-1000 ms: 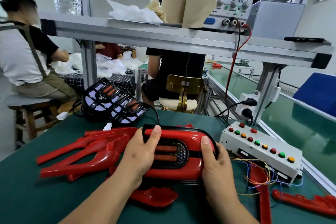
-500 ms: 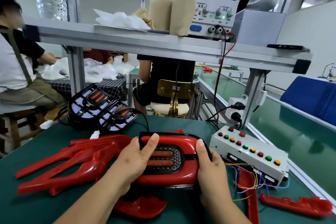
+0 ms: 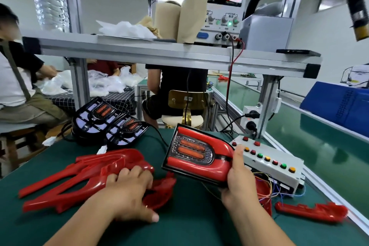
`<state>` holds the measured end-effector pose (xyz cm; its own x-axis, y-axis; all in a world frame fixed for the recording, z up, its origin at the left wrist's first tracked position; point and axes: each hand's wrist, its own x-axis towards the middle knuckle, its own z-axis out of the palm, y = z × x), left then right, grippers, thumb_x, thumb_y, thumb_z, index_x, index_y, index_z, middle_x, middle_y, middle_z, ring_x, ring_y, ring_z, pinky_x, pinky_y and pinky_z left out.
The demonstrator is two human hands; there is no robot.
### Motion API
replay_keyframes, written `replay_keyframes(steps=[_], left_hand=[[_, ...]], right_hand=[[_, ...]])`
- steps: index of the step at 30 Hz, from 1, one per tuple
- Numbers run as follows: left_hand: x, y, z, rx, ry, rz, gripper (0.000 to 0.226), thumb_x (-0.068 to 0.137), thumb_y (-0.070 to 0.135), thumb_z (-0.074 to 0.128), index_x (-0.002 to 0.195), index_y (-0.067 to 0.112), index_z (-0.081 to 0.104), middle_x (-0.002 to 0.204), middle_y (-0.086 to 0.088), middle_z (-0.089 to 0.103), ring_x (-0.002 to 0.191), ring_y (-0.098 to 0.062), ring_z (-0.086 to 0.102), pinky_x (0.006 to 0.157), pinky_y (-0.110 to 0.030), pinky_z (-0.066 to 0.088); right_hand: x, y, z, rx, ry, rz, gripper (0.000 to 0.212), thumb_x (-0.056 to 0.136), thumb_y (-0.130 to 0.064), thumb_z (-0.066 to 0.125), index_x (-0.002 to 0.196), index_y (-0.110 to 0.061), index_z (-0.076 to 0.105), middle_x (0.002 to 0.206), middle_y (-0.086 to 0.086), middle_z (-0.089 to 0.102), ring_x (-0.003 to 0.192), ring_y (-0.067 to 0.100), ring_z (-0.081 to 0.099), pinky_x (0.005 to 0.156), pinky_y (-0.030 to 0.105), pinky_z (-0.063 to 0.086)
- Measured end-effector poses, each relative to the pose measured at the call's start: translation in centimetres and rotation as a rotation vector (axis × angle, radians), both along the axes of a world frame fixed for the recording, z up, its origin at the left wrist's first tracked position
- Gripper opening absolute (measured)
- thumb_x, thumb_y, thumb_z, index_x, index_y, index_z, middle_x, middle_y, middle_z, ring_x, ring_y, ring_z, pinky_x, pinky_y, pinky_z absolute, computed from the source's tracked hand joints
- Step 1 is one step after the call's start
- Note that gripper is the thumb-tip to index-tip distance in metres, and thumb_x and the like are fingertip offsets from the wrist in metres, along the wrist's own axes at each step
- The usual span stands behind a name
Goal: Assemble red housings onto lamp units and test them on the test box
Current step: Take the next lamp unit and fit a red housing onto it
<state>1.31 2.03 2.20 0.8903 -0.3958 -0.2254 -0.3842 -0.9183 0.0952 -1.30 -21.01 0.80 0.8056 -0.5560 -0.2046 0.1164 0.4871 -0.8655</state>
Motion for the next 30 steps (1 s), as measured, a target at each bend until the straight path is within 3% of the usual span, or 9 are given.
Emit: replay_keyframes(steps=[4,7,12,16,19,21,24,26,30], left_hand=[[2.4,0.7,-1.8,-0.056,-0.105,0.109,0.057,0.068,0.076,0.064,0.100,0.040,0.035,0.112,0.010,0.035,0.107,-0.014,0.032,0.097,-0.038,0.029],[3.9,1.3,-2.6,-0.112,-0.245,0.194,0.065,0.058,0.083,0.063,0.098,0.038,0.037,0.105,0.012,0.034,0.102,-0.013,0.032,0.087,-0.036,0.026],[4.8,1.9,-2.9,-0.163,-0.354,0.292,0.066,0.063,0.082,0.061,0.106,0.035,0.040,0.109,0.009,0.037,0.099,-0.015,0.031,0.089,-0.037,0.027],[4.3,2.4,-2.3,-0.095,-0.243,0.252,0.077,0.061,0.082,0.062,0.117,0.033,0.042,0.113,0.006,0.035,0.106,-0.019,0.034,0.093,-0.040,0.030],[3.9,3.0,-1.7,-0.071,-0.166,0.205,0.084,0.051,0.084,0.067,0.114,0.035,0.039,0.112,0.007,0.031,0.103,-0.018,0.031,0.089,-0.038,0.029],[3.6,3.4,-1.2,-0.070,-0.126,0.189,0.081,0.050,0.079,0.073,0.111,0.038,0.038,0.113,0.008,0.029,0.102,-0.018,0.030,0.087,-0.037,0.027],[3.5,4.1,-0.3,-0.097,-0.056,0.172,0.075,0.053,0.072,0.078,0.106,0.040,0.035,0.113,0.009,0.029,0.104,-0.018,0.033,0.097,-0.039,0.034],[3.6,4.6,0.3,-0.133,-0.025,0.158,0.070,0.058,0.066,0.080,0.106,0.038,0.036,0.111,0.007,0.029,0.106,-0.019,0.035,0.104,-0.043,0.037],[4.2,5.5,1.2,-0.356,0.046,0.209,0.056,0.071,0.048,0.081,0.107,0.030,0.042,0.114,0.001,0.034,0.107,-0.022,0.043,0.095,-0.037,0.041]], right_hand=[[-0.1,-0.3,0.6,0.017,0.001,0.033,0.044,0.085,-0.057,0.062,0.102,-0.016,0.060,0.076,0.009,0.076,0.066,0.027,0.074,0.049,0.041,0.057],[-0.3,0.3,0.7,-0.058,0.089,0.067,0.043,0.085,-0.054,0.066,0.101,-0.014,0.062,0.075,0.010,0.075,0.067,0.030,0.074,0.054,0.043,0.058],[-1.5,2.3,0.1,-0.204,0.226,0.132,0.051,0.084,-0.052,0.069,0.106,-0.008,0.062,0.082,0.017,0.075,0.073,0.036,0.073,0.070,0.055,0.059],[-4.6,3.4,-0.8,-0.318,0.300,0.130,0.051,0.080,-0.056,0.070,0.096,-0.007,0.065,0.076,0.014,0.074,0.073,0.035,0.072,0.075,0.057,0.058],[-6.8,3.8,-1.3,-0.360,0.356,0.147,0.049,0.081,-0.057,0.069,0.084,-0.008,0.064,0.061,0.008,0.069,0.059,0.028,0.069,0.073,0.052,0.060],[-7.7,3.9,-1.4,-0.408,0.376,0.131,0.055,0.080,-0.063,0.066,0.087,-0.008,0.065,0.067,0.007,0.070,0.066,0.027,0.069,0.077,0.049,0.059],[-8.3,3.3,-1.4,-0.704,0.450,0.085,0.058,0.084,-0.068,0.053,0.084,-0.010,0.065,0.084,0.007,0.070,0.080,0.025,0.066,0.078,0.037,0.053],[-8.6,2.8,-1.5,-0.958,0.521,0.074,0.059,0.088,-0.067,0.044,0.082,-0.012,0.064,0.086,0.005,0.067,0.085,0.024,0.063,0.080,0.036,0.050],[-8.5,2.0,-1.8,-1.151,0.553,0.096,0.058,0.091,-0.064,0.040,0.077,-0.013,0.063,0.082,0.001,0.066,0.085,0.023,0.062,0.079,0.035,0.049]])
